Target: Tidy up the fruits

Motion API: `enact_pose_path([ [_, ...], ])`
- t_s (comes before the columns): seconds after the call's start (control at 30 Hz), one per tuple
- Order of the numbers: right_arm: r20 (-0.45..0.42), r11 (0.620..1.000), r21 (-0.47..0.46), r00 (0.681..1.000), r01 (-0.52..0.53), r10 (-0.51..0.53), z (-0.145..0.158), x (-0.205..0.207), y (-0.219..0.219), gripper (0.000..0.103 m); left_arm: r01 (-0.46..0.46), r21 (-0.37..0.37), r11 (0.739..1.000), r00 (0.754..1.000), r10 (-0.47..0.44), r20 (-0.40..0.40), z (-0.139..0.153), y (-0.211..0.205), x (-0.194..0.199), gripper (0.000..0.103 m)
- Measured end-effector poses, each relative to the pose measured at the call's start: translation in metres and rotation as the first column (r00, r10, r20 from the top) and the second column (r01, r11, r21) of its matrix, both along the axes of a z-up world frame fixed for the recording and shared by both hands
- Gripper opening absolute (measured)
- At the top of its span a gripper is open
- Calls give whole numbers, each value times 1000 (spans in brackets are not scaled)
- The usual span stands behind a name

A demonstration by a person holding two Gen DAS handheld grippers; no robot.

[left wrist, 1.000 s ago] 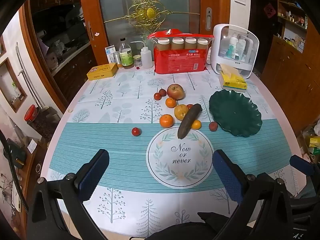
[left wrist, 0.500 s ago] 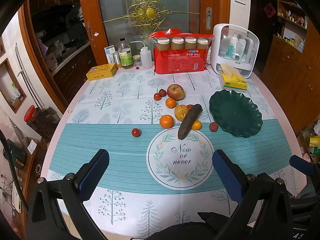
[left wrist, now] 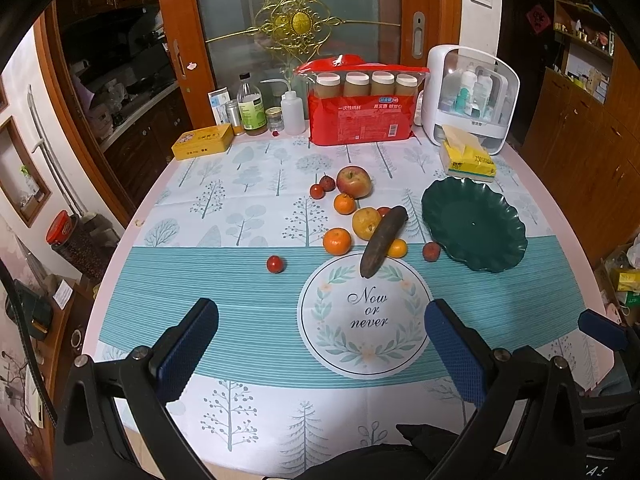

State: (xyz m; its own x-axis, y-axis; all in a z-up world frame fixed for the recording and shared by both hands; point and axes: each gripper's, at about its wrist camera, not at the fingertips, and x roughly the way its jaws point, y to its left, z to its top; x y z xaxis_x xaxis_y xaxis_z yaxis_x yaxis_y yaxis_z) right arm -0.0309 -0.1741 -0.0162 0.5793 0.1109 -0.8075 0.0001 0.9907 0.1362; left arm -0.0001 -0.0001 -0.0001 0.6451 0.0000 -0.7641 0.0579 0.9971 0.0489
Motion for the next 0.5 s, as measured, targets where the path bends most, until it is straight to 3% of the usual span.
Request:
enact_pose_path([
  [0.5,1,1000,2,1000,15,-15,-2,-5,16,103,21,5,1000,1000,-21,7,-6,14,2,102],
])
